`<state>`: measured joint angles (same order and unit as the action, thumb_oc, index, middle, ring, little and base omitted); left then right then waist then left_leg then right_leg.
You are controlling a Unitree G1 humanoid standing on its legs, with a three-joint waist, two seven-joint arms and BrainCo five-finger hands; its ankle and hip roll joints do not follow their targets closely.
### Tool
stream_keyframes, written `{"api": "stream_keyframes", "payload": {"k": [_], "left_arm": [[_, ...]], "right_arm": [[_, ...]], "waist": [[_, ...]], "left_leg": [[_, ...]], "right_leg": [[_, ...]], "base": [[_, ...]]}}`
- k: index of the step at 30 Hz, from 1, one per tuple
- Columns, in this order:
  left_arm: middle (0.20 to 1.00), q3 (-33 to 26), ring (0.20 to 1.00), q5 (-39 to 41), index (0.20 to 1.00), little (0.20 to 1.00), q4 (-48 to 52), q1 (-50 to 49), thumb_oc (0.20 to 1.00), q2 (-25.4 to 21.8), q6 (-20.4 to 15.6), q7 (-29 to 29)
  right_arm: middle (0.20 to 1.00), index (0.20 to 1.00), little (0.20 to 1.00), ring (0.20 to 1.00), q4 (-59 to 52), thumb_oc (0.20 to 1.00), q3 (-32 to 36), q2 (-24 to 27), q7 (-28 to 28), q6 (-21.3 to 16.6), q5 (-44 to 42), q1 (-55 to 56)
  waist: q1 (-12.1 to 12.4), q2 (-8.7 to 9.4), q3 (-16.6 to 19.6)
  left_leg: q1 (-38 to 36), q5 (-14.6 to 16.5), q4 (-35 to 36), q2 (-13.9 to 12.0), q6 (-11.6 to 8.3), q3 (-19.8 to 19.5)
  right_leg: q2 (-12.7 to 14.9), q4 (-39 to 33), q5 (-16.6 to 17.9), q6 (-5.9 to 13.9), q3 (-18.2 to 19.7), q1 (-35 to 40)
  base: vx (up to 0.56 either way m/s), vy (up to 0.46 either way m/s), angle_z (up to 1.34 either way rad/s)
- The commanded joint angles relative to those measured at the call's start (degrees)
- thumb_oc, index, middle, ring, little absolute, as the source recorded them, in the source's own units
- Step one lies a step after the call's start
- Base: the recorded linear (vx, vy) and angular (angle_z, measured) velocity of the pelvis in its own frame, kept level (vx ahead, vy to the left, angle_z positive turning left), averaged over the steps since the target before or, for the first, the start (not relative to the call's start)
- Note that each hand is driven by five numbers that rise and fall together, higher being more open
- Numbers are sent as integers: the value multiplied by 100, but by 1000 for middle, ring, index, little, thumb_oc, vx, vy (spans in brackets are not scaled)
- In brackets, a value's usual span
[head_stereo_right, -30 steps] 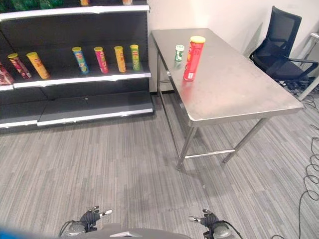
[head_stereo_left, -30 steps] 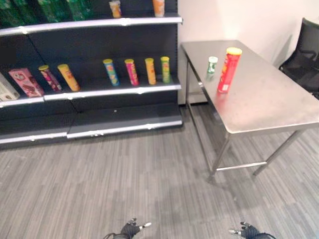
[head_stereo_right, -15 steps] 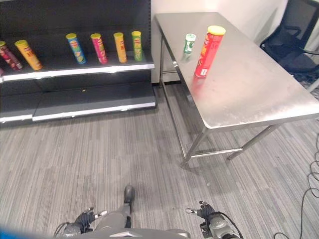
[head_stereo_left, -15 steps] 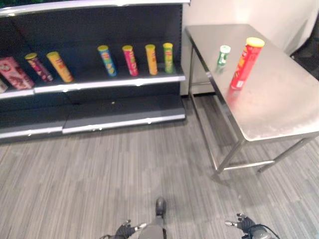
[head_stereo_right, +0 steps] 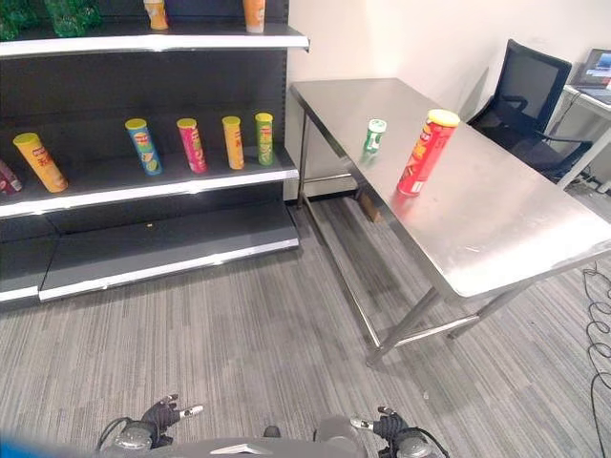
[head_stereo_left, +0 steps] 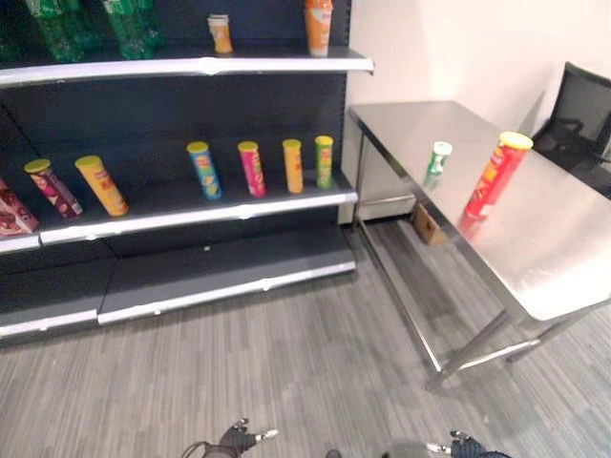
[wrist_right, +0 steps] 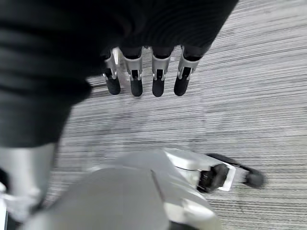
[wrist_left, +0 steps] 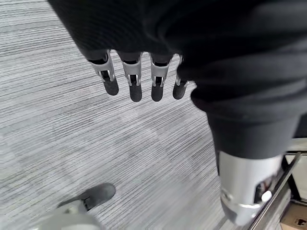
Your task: Put the goods on the table back onto the shelves and tidy them up.
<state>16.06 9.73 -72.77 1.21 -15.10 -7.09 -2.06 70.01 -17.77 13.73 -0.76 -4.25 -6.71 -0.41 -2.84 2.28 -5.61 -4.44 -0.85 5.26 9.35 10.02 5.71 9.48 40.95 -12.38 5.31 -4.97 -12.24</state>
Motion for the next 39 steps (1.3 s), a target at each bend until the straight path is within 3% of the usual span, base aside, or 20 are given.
{"api": "stream_keyframes", "payload": {"k": [1, 5, 7, 10, 16, 20, 22, 24, 25, 28, 29, 31, 32, 33, 34, 35, 36, 39], "left_arm": [[1000, -16, 1000, -276, 1000, 1000, 137, 199, 1000, -11, -127, -20], [1000, 51, 1000, -363, 1000, 1000, 141, 238, 1000, 47, -156, -30], [1000, 58, 1000, -409, 1000, 1000, 117, 246, 1000, 65, -154, -21], [1000, 54, 1000, -487, 1000, 1000, 7, 185, 1000, 122, -150, -26], [1000, 80, 1000, -456, 1000, 1000, 20, 219, 1000, 118, -133, -43], [1000, 49, 1000, -413, 1000, 1000, 6, 201, 1000, 129, -119, -56], [1000, -20, 1000, -344, 1000, 1000, -11, 171, 1000, 123, -123, -78], [1000, -69, 1000, -273, 1000, 1000, -14, 167, 1000, 107, -116, -77], [1000, -79, 1000, -216, 1000, 1000, 19, 183, 1000, 74, -87, -70], [1000, -83, 1000, -191, 1000, 1000, 26, 172, 1000, 69, -61, -76], [1000, -82, 1000, -171, 1000, 1000, 29, 162, 1000, 81, -62, -74], [1000, -80, 1000, -191, 1000, 1000, -17, 154, 1000, 113, -58, -68], [1000, -80, 1000, -191, 1000, 1000, -18, 155, 1000, 111, -58, -68], [1000, -55, 1000, -216, 1000, 1000, -46, 164, 1000, 119, -64, -77], [1000, -25, 1000, -206, 1000, 1000, -53, 172, 1000, 112, -84, -90], [1000, -25, 1000, -206, 1000, 1000, -53, 172, 1000, 112, -84, -90], [1000, 18, 1000, -184, 1000, 1000, -57, 205, 1000, 111, -102, -104], [1000, 3, 1000, -173, 1000, 1000, -109, 210, 1000, 115, -104, -92]], "right_arm": [[1000, 1000, 1000, 1000, -114, 1000, -108, 183, -27, -11, 105, -197], [1000, 1000, 1000, 1000, -109, 1000, -103, 188, -32, 17, 114, -268], [1000, 1000, 1000, 1000, -108, 1000, -105, 212, -35, 7, 123, -277], [1000, 1000, 1000, 1000, -11, 1000, -60, 267, -17, -39, 89, -162], [1000, 1000, 1000, 1000, -29, 1000, -106, 327, -17, -99, 26, -171], [1000, 1000, 1000, 1000, -39, 1000, -126, 340, -21, -107, 17, -173], [1000, 1000, 1000, 1000, -39, 1000, -123, 350, -23, -123, -19, -140], [1000, 1000, 1000, 1000, -35, 1000, -125, 345, 4, -128, -40, -119], [1000, 1000, 1000, 1000, -60, 1000, -111, 367, -1, -121, -37, -92], [1000, 1000, 1000, 1000, -38, 1000, -97, 398, -18, -75, -65, -97], [1000, 1000, 1000, 1000, -36, 1000, -88, 405, -20, -70, -82, -81], [1000, 1000, 1000, 1000, 5, 1000, -79, 404, -24, -71, -74, -53], [1000, 1000, 1000, 1000, 5, 1000, -79, 403, -24, -71, -74, -54], [1000, 1000, 1000, 1000, 27, 1000, -115, 398, -32, -61, -36, -54], [1000, 1000, 1000, 1000, 42, 1000, -149, 395, -42, -55, -15, -61], [1000, 1000, 1000, 1000, 42, 1000, -149, 394, -42, -55, -15, -62], [1000, 1000, 1000, 1000, 48, 1000, -194, 403, -30, -55, 8, -63], [1000, 1000, 1000, 1000, 43, 1000, -169, 393, 17, -61, -19, -40]], "waist": [[11, -193, -218], [8, -116, -305], [-2, -92, -331], [-38, -38, -123], [-48, -34, -10], [-22, -20, 4], [-2, 3, 6], [-5, 40, -61], [12, 102, -231], [-2, 120, -375], [-6, 124, -381], [-18, 234, -339], [-20, 240, -334], [-16, 302, -291], [16, 310, -273], [8, 315, -266], [30, 274, -255], [-15, 169, -146]], "left_leg": [[-267, 619, -26, -653, -600, -52], [-421, 703, -26, -606, -669, 114], [-499, 748, -26, -593, -682, 119], [-807, 984, -26, -719, -836, -32], [-1028, 868, -41, -1052, -1143, -21], [-1007, 772, -281, -1144, -1250, -9], [-947, 655, -663, -1226, -1344, -5], [-564, 345, -1652, -1259, -1490, -41], [119, -123, -3148, -1328, -1600, -134], [612, -305, -4038, -1501, -1541, -10], [667, -249, -3999, -1555, -1473, 100], [653, 194, -3073, -1531, -1331, 286], [655, 185, -3062, -1524, -1328, 286], [638, 336, -2146, -1373, -1264, 118], [695, 313, -1662, -1207, -1242, -210], [695, 296, -1640, -1198, -1241, -216], [730, 196, -1094, -1043, -1245, -778], [433, 97, -422, -1089, -1282, -914]], "right_leg": [[-395, -3132, 913, -34, -342, 1012], [-629, -4595, 1499, 254, -148, 783], [-632, -4595, 1481, 278, -202, 744], [-724, -4595, 1464, 106, -269, 1104], [-955, -4595, 1065, -154, -438, 1455], [-1031, -4595, 942, -243, -474, 1576], [-1099, -4595, 822, -339, -467, 1716], [-1161, -4595, 720, -464, -418, 1854], [-1224, -4595, 642, -612, -372, 2015], [-1300, -4595, 635, -712, -319, 2143], [-1291, -4595, 643, -719, -304, 2164], [-1155, -4595, 691, -638, -238, 2162], [-1149, -4595, 692, -636, -240, 2156], [-1080, -4595, 697, -561, -159, 2132], [-1073, -4595, 690, -540, -76, 2123], [-1067, -4595, 689, -539, -84, 2116], [-1105, -4595, 673, -524, 37, 2130], [-1133, -4595, 625, -477, 176, 2162]], "base": [[96, -34, -19], [141, -50, -26], [232, -104, 1], [449, -267, 22], [242, -224, 67], [165, -210, 16], [156, -223, -27], [109, -264, -45], [47, -248, -11], [22, -144, -31], [52, -73, -46], [56, -22, -43], [60, 25, -31], [48, 41, -26], [49, 40, -20], [54, 60, -27], [65, 61, -41], [141, 125, -65]]}}
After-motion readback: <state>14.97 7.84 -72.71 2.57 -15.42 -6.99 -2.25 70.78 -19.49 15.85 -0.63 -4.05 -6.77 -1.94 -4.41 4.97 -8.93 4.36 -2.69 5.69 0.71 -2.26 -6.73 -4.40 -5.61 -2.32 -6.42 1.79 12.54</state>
